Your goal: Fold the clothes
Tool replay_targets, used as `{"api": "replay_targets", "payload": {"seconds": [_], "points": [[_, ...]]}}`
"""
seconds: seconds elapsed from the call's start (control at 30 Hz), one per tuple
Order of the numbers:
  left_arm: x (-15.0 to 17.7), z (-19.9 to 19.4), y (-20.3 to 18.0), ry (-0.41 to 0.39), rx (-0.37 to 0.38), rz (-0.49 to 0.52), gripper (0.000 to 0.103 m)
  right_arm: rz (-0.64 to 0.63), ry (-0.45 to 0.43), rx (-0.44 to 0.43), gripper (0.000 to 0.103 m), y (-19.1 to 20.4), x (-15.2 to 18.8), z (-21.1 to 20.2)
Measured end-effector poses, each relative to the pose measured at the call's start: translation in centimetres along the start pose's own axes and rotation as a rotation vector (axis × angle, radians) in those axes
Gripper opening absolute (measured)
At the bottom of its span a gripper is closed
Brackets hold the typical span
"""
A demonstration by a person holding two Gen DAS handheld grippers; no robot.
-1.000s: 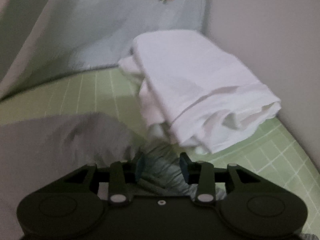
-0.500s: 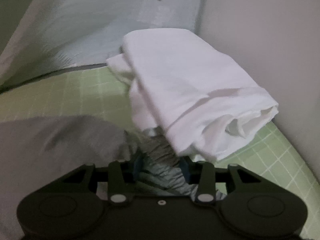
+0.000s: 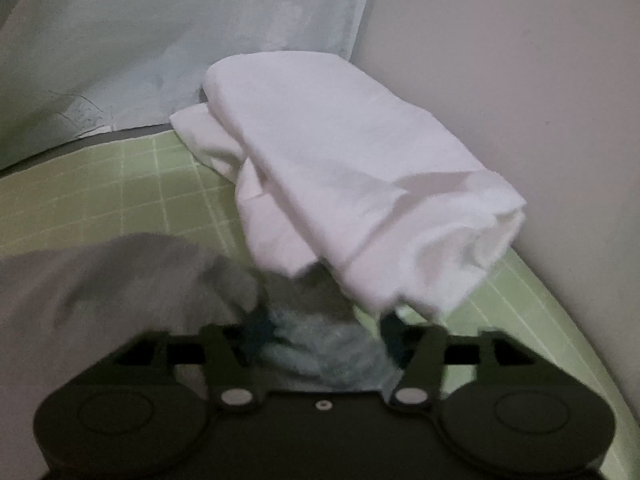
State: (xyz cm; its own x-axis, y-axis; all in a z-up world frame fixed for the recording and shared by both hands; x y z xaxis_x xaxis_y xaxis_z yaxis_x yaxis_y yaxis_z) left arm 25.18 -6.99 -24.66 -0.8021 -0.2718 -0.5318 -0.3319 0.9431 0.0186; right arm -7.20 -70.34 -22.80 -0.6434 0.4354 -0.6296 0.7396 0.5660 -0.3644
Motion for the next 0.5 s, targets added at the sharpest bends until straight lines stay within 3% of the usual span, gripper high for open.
{"api": "replay_targets", "payload": {"seconds": [0.1,0.27,0.5], "points": [[0.1,-0.8,1.6,0.000,0.072,-0.032,0.072,0.031,-0.028,-0.019,0.080,-0.4,1.9,-3.4],[-0.1,-3.8,5.7,-0.032,0.157,-0.163,0.071,0.103,-0.021,0.016,0.085,-1.6,6.4,-9.1],[1.2,-5.4,13.0,-0.049,0.110,-0.170,0.073,0.214,0.098,0.098,0.089,-3.6,14.4,-13.2]]}}
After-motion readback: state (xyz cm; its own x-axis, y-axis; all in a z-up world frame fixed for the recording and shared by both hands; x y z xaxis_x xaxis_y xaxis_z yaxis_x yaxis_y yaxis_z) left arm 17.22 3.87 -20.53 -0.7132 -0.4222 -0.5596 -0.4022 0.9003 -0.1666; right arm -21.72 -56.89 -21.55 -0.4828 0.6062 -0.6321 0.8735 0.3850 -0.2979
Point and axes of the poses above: each gripper's, at about its wrist camera, not at the fingertips, and z roughly the way its jaws point, y to its left, x to its underside, the point moved 6 cm from there along z, roughly the way its jaws point, and after that the axes turned 15 degrees about -z, right-handed, at the moved point
